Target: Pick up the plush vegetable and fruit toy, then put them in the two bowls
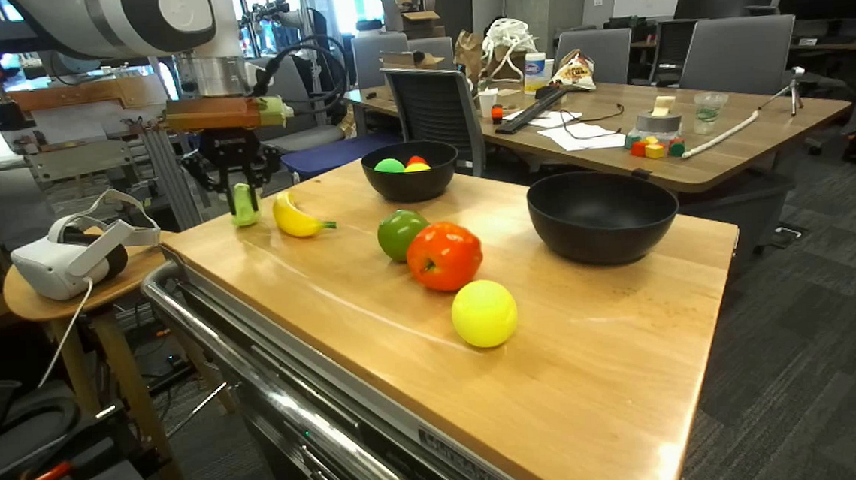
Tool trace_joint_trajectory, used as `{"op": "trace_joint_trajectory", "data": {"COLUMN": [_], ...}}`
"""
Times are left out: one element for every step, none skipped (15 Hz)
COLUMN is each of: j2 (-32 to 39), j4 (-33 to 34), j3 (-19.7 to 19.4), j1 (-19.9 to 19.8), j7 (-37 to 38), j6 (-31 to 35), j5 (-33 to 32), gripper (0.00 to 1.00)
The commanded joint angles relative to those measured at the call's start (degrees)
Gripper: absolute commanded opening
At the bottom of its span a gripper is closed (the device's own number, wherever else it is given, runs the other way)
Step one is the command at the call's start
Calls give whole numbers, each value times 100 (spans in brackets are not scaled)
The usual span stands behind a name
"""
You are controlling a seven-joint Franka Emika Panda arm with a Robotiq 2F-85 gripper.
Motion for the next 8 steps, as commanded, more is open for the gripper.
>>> {"op": "trace_joint_trajectory", "data": {"j2": [-817,-999,-1147,-1240,-1225,-1182,-1000,-796], "j4": [18,62,134,203,286,372,509,659], "j3": [-30,-20,-14,-18,-47,-70,-125,-186], "j1": [121,129,133,117,64,5,-85,-171], "j7": [700,867,1016,1208,1465,1726,2041,2391], "j6": [-225,-306,-391,-395,-240,-110,65,205], "j5": [-1019,-1295,-1608,-1930,-2208,-2550,-2914,-3317], "gripper": [3,2,5,4,3,4,4,4]}}
